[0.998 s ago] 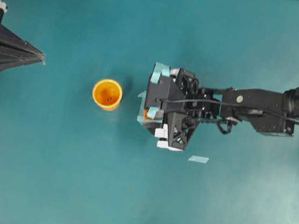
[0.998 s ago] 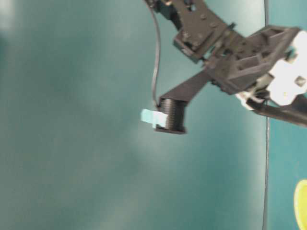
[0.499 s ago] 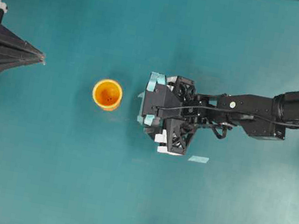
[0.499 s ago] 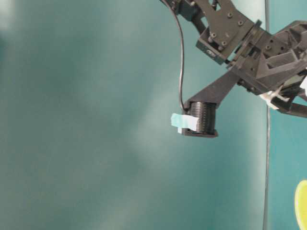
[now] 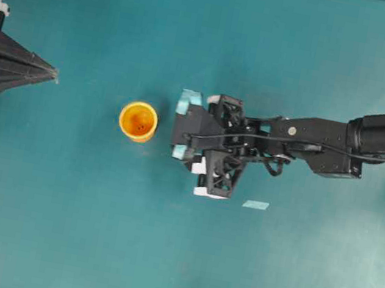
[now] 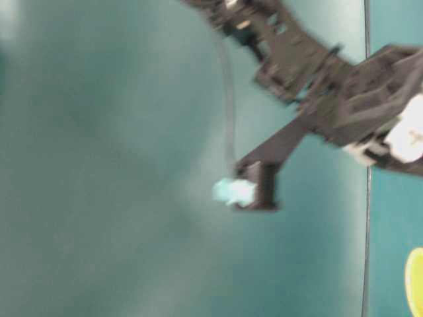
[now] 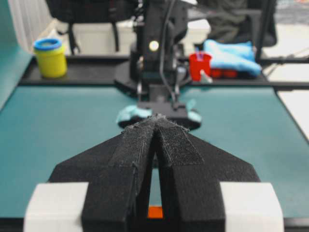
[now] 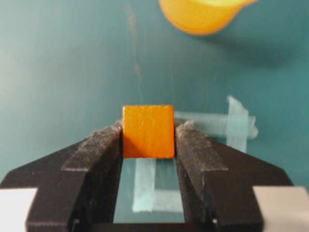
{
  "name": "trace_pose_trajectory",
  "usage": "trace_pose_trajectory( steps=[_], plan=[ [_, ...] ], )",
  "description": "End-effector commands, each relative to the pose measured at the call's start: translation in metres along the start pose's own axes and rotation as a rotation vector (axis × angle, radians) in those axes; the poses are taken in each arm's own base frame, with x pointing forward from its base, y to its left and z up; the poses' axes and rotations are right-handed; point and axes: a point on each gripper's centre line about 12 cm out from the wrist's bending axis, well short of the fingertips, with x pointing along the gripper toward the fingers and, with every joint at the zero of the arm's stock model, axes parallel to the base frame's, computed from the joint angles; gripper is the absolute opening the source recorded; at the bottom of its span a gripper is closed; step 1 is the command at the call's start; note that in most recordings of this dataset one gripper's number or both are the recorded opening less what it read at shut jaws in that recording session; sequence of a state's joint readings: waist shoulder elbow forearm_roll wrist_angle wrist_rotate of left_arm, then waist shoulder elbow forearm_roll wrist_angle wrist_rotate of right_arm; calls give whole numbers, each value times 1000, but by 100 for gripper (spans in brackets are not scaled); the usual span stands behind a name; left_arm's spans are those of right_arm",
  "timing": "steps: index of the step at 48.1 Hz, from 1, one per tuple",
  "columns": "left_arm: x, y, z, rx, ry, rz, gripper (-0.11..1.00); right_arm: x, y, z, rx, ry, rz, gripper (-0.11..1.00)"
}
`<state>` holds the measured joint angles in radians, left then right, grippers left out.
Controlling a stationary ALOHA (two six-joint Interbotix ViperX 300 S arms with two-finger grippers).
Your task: Move the block toward the cup with right arm.
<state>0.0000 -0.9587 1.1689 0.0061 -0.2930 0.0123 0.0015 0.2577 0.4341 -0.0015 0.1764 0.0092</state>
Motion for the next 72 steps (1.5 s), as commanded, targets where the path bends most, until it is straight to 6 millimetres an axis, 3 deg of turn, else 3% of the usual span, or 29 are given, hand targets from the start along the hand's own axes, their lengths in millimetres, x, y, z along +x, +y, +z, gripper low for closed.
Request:
trace_pose_trajectory(
  steps=[1, 9, 16, 36, 46, 72],
  plan=[
    [3, 0, 9, 1, -23, 0, 1, -29, 2, 41, -2, -84, 3, 39],
    [3, 0, 9, -3, -23, 0, 1, -49, 2, 75, -4, -115, 2, 39],
    [3, 0, 9, -2, -23, -1, 1, -55, 2, 93, -3, -147, 2, 39],
    [3, 0, 7, -3, -6, 1, 1, -51, -21, 122, 22, -204, -33, 39],
    [3, 0, 7, -3, -3, 1, 1, -49, -36, 130, 33, -218, -59, 39],
    [3, 0, 7, -3, -3, 1, 1, -47, -38, 131, 35, -216, -61, 39]
  ],
)
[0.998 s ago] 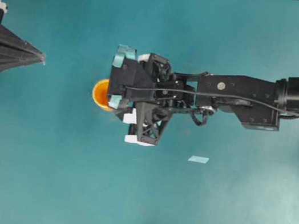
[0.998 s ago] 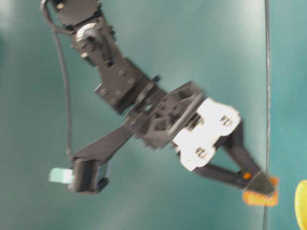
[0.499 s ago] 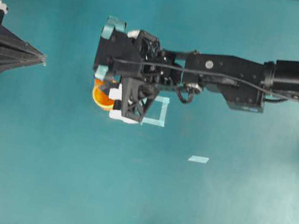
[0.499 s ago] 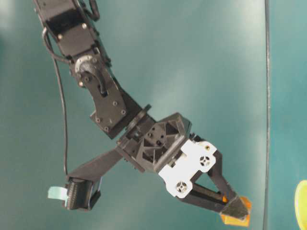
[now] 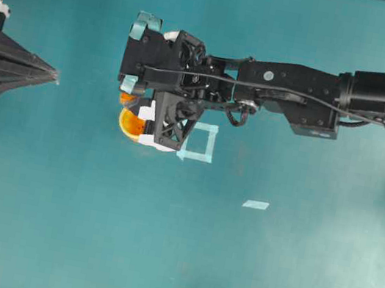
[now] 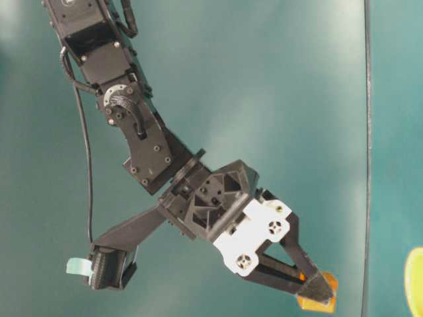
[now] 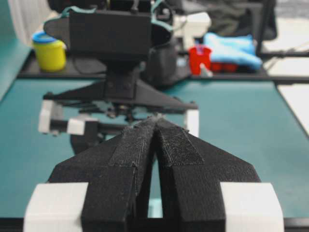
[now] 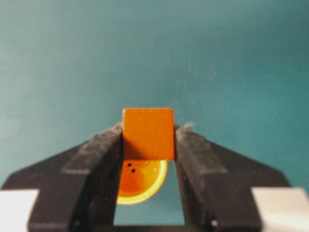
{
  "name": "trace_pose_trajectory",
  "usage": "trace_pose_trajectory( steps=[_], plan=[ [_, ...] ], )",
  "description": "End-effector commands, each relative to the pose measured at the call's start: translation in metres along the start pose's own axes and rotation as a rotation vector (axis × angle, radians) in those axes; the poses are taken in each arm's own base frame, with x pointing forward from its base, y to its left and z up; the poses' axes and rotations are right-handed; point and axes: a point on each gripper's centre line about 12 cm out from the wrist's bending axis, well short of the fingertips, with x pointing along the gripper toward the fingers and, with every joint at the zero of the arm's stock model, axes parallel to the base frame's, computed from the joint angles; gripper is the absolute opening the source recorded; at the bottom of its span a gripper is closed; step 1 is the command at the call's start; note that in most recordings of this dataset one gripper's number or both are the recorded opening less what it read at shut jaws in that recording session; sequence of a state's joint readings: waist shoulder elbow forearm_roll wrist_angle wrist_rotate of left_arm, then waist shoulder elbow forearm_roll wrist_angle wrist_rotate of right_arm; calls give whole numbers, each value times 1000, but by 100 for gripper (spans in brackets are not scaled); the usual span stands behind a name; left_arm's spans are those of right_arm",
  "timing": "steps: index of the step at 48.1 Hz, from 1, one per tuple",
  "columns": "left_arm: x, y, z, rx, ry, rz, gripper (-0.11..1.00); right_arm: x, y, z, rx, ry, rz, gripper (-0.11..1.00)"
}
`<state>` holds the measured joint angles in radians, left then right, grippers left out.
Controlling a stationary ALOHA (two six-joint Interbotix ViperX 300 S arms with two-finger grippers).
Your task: Move the block toward the cup with right arm.
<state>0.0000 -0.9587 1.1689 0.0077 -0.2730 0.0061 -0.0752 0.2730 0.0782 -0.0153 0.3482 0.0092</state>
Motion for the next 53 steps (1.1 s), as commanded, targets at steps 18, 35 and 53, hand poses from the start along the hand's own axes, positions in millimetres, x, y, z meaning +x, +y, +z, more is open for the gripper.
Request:
trace_pose_trajectory(
  steps=[18, 35, 53],
  plan=[
    [3, 0, 10, -1, -23, 1, 1, -11, 0, 14, -5, -23, 0, 39],
    [3, 0, 10, -1, -23, 1, 1, -11, 0, 14, -5, -23, 0, 39],
    [3, 0, 10, -1, -23, 1, 1, -11, 1, 14, -6, -23, 1, 39]
  ],
)
